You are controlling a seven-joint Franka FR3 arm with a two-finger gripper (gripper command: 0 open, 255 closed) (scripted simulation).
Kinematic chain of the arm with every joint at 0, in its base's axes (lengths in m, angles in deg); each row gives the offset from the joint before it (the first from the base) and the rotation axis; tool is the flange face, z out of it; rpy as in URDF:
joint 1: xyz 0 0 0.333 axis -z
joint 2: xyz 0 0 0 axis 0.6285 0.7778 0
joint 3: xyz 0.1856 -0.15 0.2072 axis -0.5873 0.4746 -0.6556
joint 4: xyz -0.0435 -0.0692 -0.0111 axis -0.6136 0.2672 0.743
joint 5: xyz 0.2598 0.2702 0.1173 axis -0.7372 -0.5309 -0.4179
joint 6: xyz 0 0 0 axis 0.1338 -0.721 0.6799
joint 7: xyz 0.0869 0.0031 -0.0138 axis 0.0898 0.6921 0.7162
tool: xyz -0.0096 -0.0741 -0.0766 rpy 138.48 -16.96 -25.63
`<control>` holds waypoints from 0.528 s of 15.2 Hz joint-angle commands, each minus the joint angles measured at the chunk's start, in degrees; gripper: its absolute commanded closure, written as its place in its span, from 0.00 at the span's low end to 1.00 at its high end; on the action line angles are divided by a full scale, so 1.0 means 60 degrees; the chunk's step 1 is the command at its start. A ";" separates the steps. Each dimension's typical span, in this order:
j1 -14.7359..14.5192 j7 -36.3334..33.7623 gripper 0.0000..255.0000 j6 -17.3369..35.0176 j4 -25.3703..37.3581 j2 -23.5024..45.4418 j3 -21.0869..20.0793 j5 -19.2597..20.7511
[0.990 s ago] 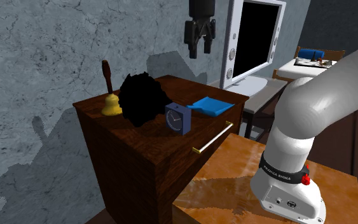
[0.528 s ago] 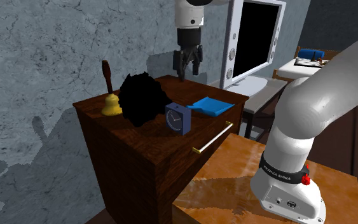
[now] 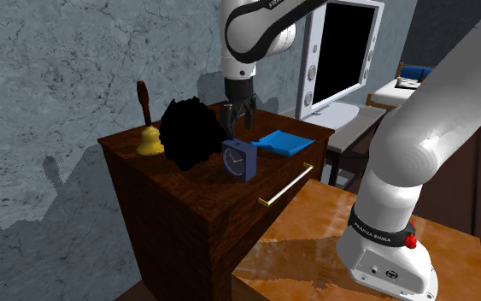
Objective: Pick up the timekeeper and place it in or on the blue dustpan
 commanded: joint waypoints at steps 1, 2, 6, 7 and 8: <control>-0.0011 0.0009 0.00 0.0786 -0.0072 0.0681 -0.0024 0.0003; -0.0010 0.0007 0.00 0.0936 -0.0145 0.0757 -0.0026 0.0005; -0.0004 -0.0002 0.00 0.1542 -0.0419 0.1090 -0.0034 0.0016; -0.0002 -0.0005 0.00 0.1696 -0.0482 0.1181 -0.0036 0.0020; 0.0000 -0.0008 0.00 0.1851 -0.0542 0.1275 -0.0038 0.0023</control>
